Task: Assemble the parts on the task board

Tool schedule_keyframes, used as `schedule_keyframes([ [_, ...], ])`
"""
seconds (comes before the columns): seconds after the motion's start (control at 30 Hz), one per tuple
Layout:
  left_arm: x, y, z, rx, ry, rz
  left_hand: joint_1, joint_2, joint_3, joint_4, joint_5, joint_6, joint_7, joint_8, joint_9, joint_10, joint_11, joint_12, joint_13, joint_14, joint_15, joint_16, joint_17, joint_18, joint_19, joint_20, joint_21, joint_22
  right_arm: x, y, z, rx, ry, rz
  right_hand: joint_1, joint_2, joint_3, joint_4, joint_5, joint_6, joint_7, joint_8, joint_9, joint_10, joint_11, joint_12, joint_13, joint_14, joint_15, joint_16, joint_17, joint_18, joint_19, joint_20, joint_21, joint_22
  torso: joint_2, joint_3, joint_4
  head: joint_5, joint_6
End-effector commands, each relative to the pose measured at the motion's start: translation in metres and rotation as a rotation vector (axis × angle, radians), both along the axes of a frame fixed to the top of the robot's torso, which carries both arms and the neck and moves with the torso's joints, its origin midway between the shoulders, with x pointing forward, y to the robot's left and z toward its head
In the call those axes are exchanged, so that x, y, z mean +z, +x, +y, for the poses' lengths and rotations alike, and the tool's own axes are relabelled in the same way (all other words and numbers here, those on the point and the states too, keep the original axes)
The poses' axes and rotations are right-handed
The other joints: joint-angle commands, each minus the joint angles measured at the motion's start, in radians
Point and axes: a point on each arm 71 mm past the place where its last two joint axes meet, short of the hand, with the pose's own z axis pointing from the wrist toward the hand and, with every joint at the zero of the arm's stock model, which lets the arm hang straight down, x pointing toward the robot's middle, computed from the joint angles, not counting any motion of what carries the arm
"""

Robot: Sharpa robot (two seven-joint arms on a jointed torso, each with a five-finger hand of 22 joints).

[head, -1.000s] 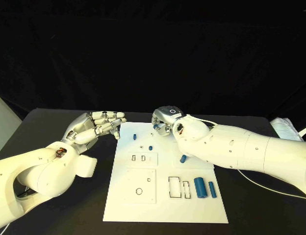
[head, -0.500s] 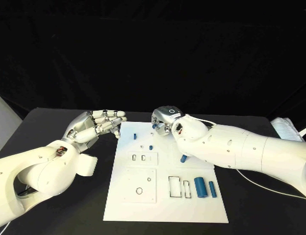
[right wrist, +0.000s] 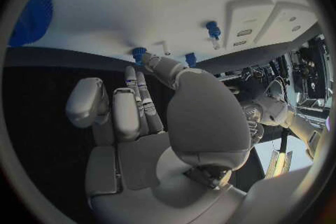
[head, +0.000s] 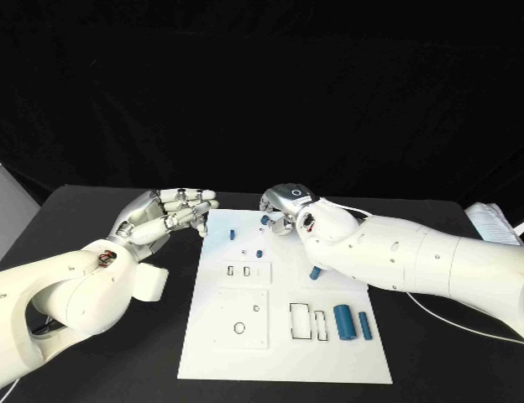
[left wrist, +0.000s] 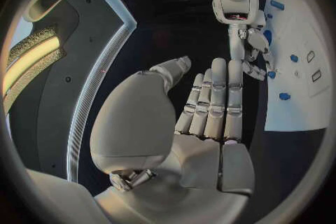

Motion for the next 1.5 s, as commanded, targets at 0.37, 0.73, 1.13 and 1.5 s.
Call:
schedule_keyframes([
  [0.37, 0.002, 0.000, 0.001, -0.013, -0.003, -0.007, -0.007, 0.003, 0.006, 0.002, -0.006, 0.001, 0.004, 0.002, 0.002, 0.005, 0.002, -0.003, 0.001, -0.009, 0.000, 0.005, 0.001, 0.014, -0.008, 0.002, 0.005, 0.002, 0.008, -0.013, -0.033, -0.008, 0.056, -0.007, 0.016, 0.001, -0.072, 0.011, 0.017, -0.015, -0.002, -0.016, -0.001, -0.036, 0.000, 0.020, -0.003, -0.008, 0.007, -0.028, -0.048, 0.021, -0.022, 0.001, -0.066, -0.068, -0.002, 0.0032, -0.0087, 0.000, 0.004],
  [0.73, 0.000, 0.004, 0.005, 0.002, 0.004, -0.006, -0.008, 0.004, 0.008, 0.002, -0.006, 0.001, 0.004, 0.002, 0.002, 0.005, 0.002, -0.003, 0.001, -0.010, 0.000, 0.006, 0.001, 0.014, -0.009, 0.002, 0.007, 0.003, 0.027, -0.030, -0.099, -0.139, 0.170, 0.104, -0.038, -0.043, -0.137, 0.086, -0.022, 0.010, -0.030, -0.010, 0.008, 0.230, -0.051, 0.129, 0.071, 0.038, -0.032, 0.084, 0.122, -0.020, 0.074, -0.033, 0.091, 0.143, -0.006, 0.0166, -0.0278, -0.002, 0.013],
  [1.13, -0.002, 0.007, 0.006, 0.006, 0.012, -0.002, -0.008, 0.004, 0.008, 0.002, -0.007, 0.001, 0.003, 0.002, 0.002, 0.005, 0.002, -0.003, 0.001, -0.010, 0.000, 0.007, 0.001, 0.014, -0.009, 0.002, 0.008, 0.003, 0.015, -0.019, -0.141, -0.271, 0.237, 0.310, 0.076, 0.019, -0.477, 0.197, 0.080, -0.049, -0.014, 0.036, 0.031, 0.423, -0.038, 1.424, 1.406, 0.090, -0.020, 0.239, 0.445, -0.068, 0.159, -0.020, 0.274, 0.390, -0.003, 0.0249, -0.0293, -0.002, 0.012],
  [1.5, -0.002, 0.007, 0.005, 0.003, 0.016, -0.003, -0.008, 0.004, 0.008, 0.002, -0.007, 0.001, 0.003, 0.002, 0.002, 0.005, 0.002, -0.003, 0.001, -0.010, 0.000, 0.007, 0.001, 0.014, -0.009, 0.002, 0.008, 0.003, 0.008, -0.015, -0.135, -0.284, 0.242, 0.343, 0.107, 0.025, -0.507, 0.247, 0.082, -0.060, -0.005, 0.053, 0.032, 0.476, -0.029, 1.496, 1.486, 0.101, -0.007, 0.260, 0.506, -0.078, 0.178, -0.010, 0.312, 0.440, -0.005, 0.0209, -0.0262, -0.001, 0.006],
])
